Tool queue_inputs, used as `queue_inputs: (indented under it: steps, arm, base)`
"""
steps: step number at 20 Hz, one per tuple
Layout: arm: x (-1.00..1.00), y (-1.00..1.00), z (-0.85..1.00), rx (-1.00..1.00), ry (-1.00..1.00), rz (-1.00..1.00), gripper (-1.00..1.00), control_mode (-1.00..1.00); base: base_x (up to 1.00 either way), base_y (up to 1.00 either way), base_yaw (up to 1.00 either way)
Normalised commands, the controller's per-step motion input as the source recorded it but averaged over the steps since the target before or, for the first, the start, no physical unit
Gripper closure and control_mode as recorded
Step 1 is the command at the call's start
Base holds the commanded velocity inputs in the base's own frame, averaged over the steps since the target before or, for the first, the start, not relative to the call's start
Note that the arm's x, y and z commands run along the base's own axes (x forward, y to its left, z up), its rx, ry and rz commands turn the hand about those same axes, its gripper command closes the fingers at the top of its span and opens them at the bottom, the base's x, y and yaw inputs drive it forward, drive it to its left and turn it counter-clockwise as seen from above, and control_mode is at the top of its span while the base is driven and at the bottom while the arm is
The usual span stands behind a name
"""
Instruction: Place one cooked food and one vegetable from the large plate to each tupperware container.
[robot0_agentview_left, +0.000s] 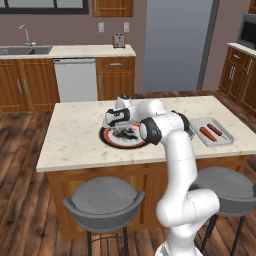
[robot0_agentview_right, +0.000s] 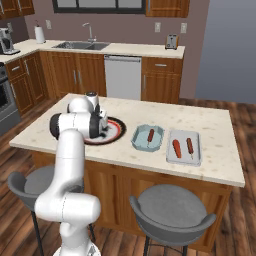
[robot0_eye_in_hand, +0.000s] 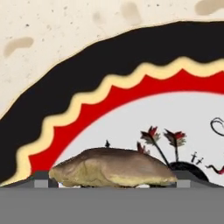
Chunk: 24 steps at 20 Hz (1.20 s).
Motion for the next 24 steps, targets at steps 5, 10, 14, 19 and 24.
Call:
queue_inputs:
  steps: [5,10,14,19,24]
  arm:
    - [0.02,0.04,-0.40,0.03,0.00,0.00,1.00,-1.00]
    - [-0.02,0.00,-0.26,0.09,-0.01,0.00,1.00,-1.00]
    - [-0.70,-0.33,0.06,0.03,0.01,-0.14,1.00,-1.00]
    - [-1.00,-0.88,0.08,0.02,0.00,-0.18,1.00,-1.00]
    - [-1.00,-0.92,0.48,0.00,-0.16,-0.07,1.00,-1.00]
  base:
    - [0.00,0.00,0.00]
    - [0.00,0.00,0.00]
    - [0.00,0.00,0.00]
    - [0.00,0.00,0.00]
    - [0.00,0.00,0.00]
